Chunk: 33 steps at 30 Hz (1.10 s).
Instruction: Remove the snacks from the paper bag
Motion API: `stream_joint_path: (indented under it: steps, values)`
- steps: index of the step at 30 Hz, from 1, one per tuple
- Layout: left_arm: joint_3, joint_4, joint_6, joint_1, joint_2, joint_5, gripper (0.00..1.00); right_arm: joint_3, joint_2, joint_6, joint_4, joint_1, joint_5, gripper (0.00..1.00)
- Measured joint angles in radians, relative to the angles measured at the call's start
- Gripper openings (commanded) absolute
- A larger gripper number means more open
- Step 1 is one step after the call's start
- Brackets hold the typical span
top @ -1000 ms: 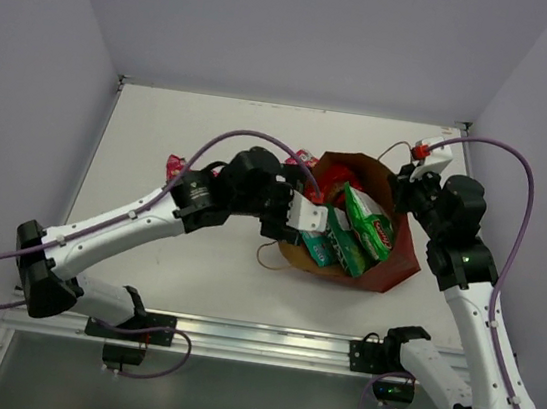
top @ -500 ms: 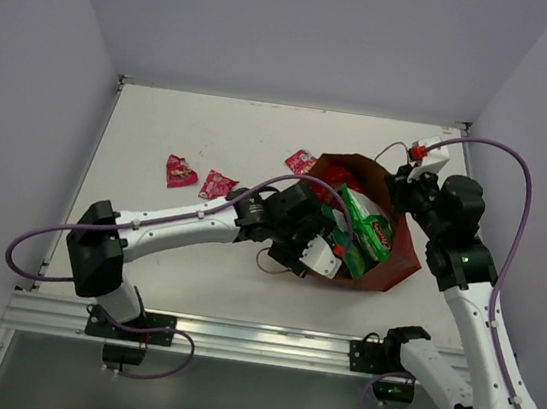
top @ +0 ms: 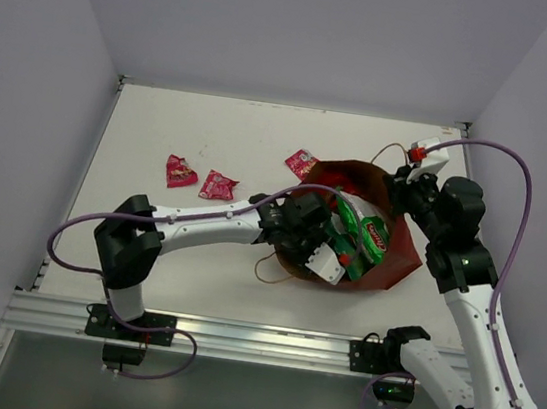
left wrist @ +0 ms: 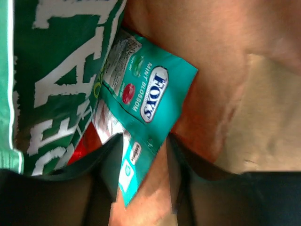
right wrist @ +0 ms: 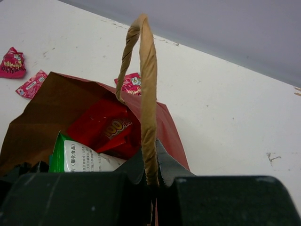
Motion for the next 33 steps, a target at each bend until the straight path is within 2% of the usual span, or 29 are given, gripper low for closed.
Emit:
stream_joint_path:
  steps: [4,5,6,15,23,28,33]
  values:
    - [-0.005,0.044,0.000,0.007,0.022,0.010,0.20,0.000,-0.002,0.000,0.000,0.000,0.000,0.04]
    - [-0.008,0.056,-0.001,0.008,0.023,0.012,0.06,0.000,-0.002,0.000,0.000,0.000,0.000,0.04]
    - [-0.012,0.071,-0.002,0.011,0.025,0.016,0.00,0.000,-0.002,0.000,0.000,0.000,0.000,0.04]
    - [-0.025,0.121,-0.010,0.029,-0.014,0.034,0.00,-0.003,-0.004,0.000,0.000,0.000,0.014,0.03]
    - [-0.030,0.118,-0.055,0.032,-0.280,0.024,0.00,-0.009,-0.010,0.000,0.001,0.000,0.039,0.02]
    - [-0.020,0.137,-0.097,0.033,-0.433,-0.072,0.00,-0.013,-0.017,0.000,0.002,0.001,0.058,0.02]
    - [-0.015,0.201,-0.165,0.048,-0.521,-0.266,0.00,-0.015,-0.021,-0.001,0.002,0.001,0.083,0.02]
